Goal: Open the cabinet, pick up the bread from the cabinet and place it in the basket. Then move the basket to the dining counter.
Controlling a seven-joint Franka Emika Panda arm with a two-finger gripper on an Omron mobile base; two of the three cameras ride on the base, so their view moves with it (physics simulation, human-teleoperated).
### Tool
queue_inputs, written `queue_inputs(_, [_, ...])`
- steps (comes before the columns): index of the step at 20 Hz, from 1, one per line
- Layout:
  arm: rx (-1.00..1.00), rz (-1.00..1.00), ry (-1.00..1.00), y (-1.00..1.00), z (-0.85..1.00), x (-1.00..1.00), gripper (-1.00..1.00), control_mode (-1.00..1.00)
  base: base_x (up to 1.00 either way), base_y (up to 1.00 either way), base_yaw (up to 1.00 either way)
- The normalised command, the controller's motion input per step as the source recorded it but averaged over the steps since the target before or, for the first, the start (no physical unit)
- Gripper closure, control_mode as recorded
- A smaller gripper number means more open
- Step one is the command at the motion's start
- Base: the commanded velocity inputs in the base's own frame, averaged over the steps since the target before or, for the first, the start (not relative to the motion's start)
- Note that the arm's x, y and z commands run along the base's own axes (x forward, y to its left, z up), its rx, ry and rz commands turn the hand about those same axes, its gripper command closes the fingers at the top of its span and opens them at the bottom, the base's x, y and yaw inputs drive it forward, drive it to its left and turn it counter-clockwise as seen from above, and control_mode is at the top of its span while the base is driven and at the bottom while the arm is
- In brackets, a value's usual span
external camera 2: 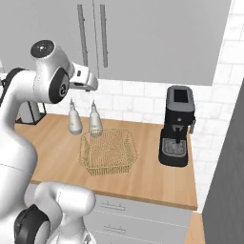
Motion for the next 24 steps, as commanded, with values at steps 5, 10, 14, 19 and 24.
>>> queue_inputs(5, [0.01, 0.0, -0.21, -0.19, 0.95, 0.06, -1.0, -1.0, 0.0, 0.0, 0.0])
queue_inputs(10, [0.06, 0.0, -0.16, -0.12, 0.73, 0.06, -1.0, -1.0, 0.0, 0.0, 0.0])
queue_inputs(14, [0.05, -0.02, -0.27, 0.1, 0.09, 0.05, -1.0, -1.0, 0.0, 0.0, 0.0])
queue_inputs(19, [0.12, -0.06, -0.12, 0.11, 0.29, 0.14, -1.0, -1.0, 0.0, 0.0, 0.0])
queue_inputs(24, [0.12, -0.02, -0.02, -0.03, 0.25, 0.27, -1.0, -1.0, 0.0, 0.0, 0.0])
